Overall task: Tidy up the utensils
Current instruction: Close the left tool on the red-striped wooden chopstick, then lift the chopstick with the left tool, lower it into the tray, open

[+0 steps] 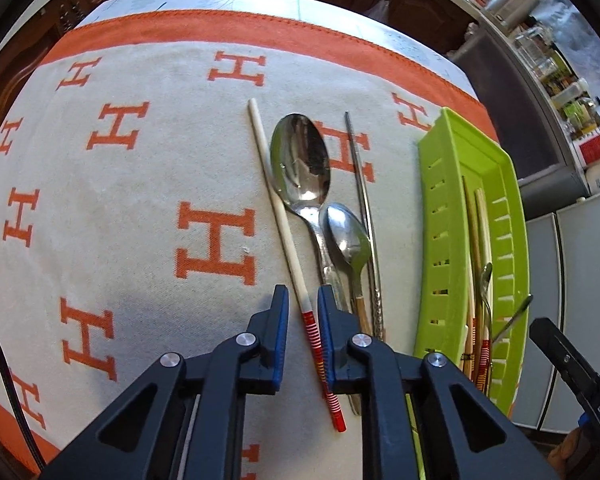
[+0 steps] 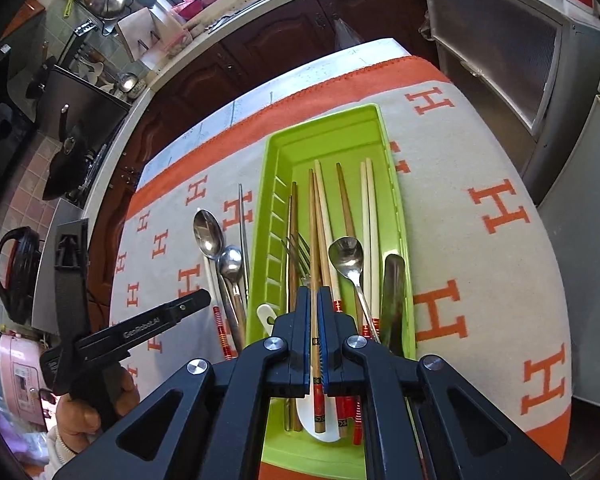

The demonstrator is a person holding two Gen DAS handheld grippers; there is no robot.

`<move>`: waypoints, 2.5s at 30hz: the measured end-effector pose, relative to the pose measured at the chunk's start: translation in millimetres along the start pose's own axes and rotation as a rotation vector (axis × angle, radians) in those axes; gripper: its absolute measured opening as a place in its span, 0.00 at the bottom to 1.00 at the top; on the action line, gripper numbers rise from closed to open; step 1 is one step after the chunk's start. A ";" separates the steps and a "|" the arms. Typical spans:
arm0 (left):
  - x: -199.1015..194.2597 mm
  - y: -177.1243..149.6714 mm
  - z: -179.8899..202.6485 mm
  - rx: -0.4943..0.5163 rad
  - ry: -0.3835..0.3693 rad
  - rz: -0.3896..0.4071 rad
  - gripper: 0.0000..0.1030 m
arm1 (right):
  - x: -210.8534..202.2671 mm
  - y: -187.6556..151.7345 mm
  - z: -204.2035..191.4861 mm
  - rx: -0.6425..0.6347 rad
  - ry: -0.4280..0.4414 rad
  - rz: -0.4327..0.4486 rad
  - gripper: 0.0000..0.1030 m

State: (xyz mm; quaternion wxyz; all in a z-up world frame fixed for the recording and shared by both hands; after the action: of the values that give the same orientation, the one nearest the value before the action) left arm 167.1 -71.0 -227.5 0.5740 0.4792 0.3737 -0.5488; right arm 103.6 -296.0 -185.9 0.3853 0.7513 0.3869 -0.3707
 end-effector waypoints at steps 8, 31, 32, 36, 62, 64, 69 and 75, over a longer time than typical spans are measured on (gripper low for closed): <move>17.0 5.2 2.1 -0.014 0.035 -0.019 0.12 | 6.6 2.0 -5.7 0.006 0.019 0.006 0.03; 22.8 5.1 9.7 0.016 0.138 0.036 0.04 | 21.1 -11.2 -13.1 -0.022 0.013 -0.027 0.03; 21.5 3.9 4.4 -0.006 0.120 0.032 0.03 | 20.2 -10.9 -12.8 -0.022 0.015 -0.027 0.03; 16.0 -0.4 -18.1 -0.067 0.079 0.028 0.03 | 19.1 -10.1 -15.4 -0.023 0.019 -0.025 0.03; -90.1 -33.9 89.0 0.209 -0.208 0.108 0.04 | -11.6 -12.2 -14.1 -0.023 0.001 0.029 0.03; -88.2 -36.1 105.6 0.243 -0.211 0.101 0.04 | -16.2 -10.1 -9.9 -0.023 -0.024 0.041 0.03; -74.5 -37.7 133.3 0.310 -0.196 0.079 0.04 | -25.1 -6.3 5.0 -0.011 -0.097 0.068 0.04; -44.4 -41.5 149.8 0.357 -0.164 0.025 0.04 | -26.9 -6.7 22.0 0.025 -0.133 0.077 0.04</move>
State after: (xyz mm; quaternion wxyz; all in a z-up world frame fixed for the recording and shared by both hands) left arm 106.4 -200.2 -151.8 0.5153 0.5316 0.2166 -0.6364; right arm 80.6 -320.3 -174.2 0.4149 0.7439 0.3267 -0.4095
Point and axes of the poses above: each gripper's, at about its wrist camera, not at the fingertips, and x roughly the way its jaws point, z to its right, y to its top, the point moved 8 cm from there along x, roughly the way its jaws point, and after that the axes turned 5 degrees about -z, right-handed, at the moved point
